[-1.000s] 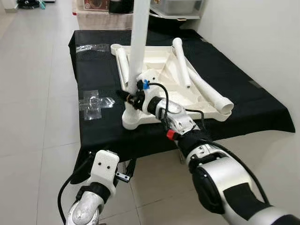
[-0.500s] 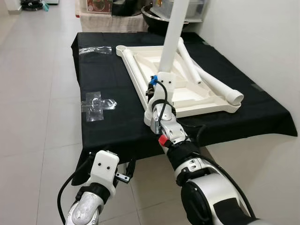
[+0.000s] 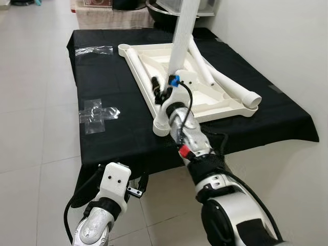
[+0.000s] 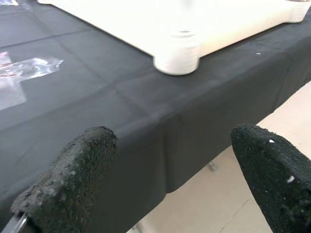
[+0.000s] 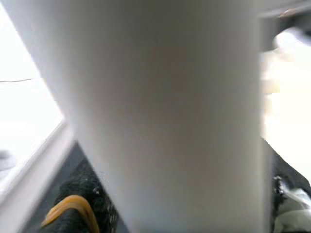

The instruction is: Building children table

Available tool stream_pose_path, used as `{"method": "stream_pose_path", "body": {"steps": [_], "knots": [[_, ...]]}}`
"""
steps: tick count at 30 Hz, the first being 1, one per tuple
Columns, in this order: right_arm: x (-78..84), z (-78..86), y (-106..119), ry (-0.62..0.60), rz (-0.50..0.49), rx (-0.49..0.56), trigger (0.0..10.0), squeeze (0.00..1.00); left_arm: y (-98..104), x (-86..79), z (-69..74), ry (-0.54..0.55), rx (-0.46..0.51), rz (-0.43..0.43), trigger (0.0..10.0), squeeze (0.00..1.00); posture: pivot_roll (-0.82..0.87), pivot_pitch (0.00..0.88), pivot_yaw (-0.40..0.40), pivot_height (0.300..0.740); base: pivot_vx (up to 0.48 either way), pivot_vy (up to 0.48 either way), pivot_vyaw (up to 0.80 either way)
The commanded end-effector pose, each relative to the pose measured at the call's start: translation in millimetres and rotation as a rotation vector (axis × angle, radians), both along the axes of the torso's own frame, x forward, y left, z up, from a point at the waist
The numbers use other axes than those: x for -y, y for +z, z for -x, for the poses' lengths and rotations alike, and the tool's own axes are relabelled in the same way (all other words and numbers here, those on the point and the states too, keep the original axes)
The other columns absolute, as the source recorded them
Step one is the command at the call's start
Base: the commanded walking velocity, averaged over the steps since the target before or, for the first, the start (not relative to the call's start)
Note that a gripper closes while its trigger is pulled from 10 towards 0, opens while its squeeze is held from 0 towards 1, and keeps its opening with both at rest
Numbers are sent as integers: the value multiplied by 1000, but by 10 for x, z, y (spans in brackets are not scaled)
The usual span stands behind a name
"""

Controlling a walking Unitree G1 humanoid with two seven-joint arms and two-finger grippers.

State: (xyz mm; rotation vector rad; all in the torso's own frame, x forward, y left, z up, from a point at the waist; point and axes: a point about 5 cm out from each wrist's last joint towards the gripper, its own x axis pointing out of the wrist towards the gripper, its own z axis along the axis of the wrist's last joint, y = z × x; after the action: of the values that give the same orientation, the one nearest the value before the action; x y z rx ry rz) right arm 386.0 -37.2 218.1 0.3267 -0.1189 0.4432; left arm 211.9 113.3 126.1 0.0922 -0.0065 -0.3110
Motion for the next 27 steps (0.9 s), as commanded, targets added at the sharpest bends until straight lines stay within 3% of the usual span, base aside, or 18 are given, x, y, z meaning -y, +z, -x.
{"method": "stream_pose_path", "body": {"steps": [1, 3, 5, 7, 10, 14, 18, 27], "knots": [[-83, 112, -137, 312, -47, -19, 10000, 0, -39, 21, 9, -7, -21, 2, 10000, 0, 139, 126, -155, 740, 0, 0, 0], [-14, 168, -163, 484, -39, 19, 10000, 0, -40, 19, 6, -5, -20, 1, 10000, 0, 142, 126, -156, 740, 0, 0, 0], [7, 180, -164, 520, -31, 36, 10000, 0, -40, 19, 4, -5, -19, 1, 10000, 0, 142, 126, -156, 740, 0, 0, 0], [79, 245, -205, 738, 48, 63, 10000, 0, -41, 20, 4, -3, -19, 1, 10000, 0, 145, 127, -157, 740, 0, 0, 0], [96, 262, -212, 827, 105, 75, 10000, 0, -40, 21, 5, -3, -19, 2, 10000, 0, 147, 129, -158, 740, 0, 0, 0], [64, 246, -166, 879, 181, 101, 10000, 0, -38, 20, 9, -3, -19, 3, 10000, 0, 148, 131, -158, 740, 0, 0, 0], [-56, 228, -24, 936, 319, 172, 10000, 0, -34, 19, 17, 0, -19, 4, 10000, 0, 148, 135, -163, 740, 0, 0, 0], [-298, 159, 117, 849, 485, 207, 10000, 0, -31, 29, 27, 1, -19, 8, 10000, 0, 146, 134, -170, 740, 0, 0, 0]]}}
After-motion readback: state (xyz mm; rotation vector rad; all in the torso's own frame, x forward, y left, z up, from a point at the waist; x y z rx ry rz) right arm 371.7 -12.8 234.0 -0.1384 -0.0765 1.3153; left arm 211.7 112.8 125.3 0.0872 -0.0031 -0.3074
